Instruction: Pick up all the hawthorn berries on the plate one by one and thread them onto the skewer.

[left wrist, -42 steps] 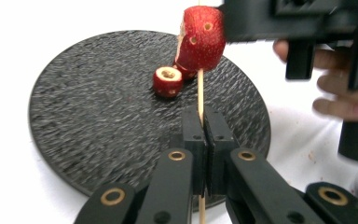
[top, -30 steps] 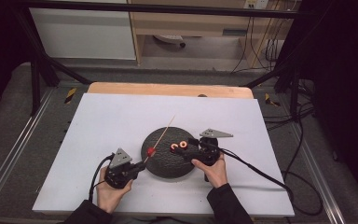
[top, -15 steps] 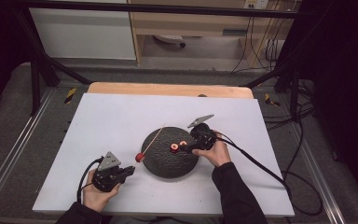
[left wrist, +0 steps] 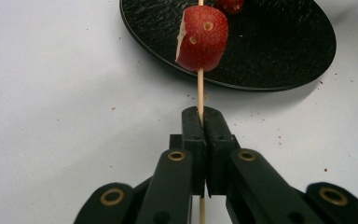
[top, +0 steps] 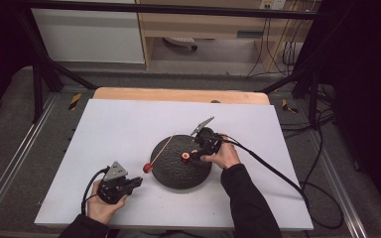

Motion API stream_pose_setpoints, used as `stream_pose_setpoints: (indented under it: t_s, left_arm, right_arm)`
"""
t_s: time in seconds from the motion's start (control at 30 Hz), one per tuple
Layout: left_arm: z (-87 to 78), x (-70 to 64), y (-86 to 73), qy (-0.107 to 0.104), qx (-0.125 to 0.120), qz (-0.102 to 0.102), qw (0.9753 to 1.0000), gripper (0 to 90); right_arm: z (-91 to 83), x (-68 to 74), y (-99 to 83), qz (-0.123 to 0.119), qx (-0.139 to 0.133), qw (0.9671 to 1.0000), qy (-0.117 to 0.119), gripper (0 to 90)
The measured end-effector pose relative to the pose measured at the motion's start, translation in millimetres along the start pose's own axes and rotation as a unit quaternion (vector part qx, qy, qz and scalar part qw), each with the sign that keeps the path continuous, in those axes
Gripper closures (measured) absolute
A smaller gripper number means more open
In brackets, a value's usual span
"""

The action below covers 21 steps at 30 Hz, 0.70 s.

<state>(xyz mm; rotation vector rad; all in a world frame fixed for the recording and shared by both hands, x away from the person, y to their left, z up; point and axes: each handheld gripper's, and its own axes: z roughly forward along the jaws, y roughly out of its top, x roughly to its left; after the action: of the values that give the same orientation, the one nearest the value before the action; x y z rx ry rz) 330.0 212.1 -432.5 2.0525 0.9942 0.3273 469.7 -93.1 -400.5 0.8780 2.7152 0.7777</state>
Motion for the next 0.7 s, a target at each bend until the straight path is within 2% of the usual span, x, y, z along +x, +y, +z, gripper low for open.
stream_pose_setpoints:
  t_s: [0.1, 0.23, 0.43, 0.6, 0.7]
  left_arm:
    - [0.2, 0.1, 0.1, 0.0, 0.001, 0.0, 1.0, 88.2]
    - [0.5, 0.6, -0.1, -0.002, 0.0, -0.002, 1.0, 88.2]
    - [0.4, 0.8, 0.1, -0.002, 0.0, -0.001, 1.0, 88.2]
    - [0.4, 0.9, 0.2, -0.003, 0.0, -0.001, 1.0, 88.2]
    - [0.7, 0.9, 0.2, -0.003, 0.001, -0.001, 1.0, 88.2]
  right_arm:
    - [3.2, -2.4, 0.7, -0.001, 0.012, 0.9999, -0.001, 45.4]
    - [9.2, -4.7, 0.5, -0.018, 0.037, 0.9991, 0.002, 48.1]
    - [16.4, -1.8, 4.6, -0.046, 0.058, 0.9972, 0.008, 51.9]
    - [20.0, -2.1, 6.7, -0.052, 0.059, 0.9968, 0.01, 55.8]
    - [20.5, -3.1, 7.0, -0.056, 0.059, 0.9966, 0.009, 61.1]
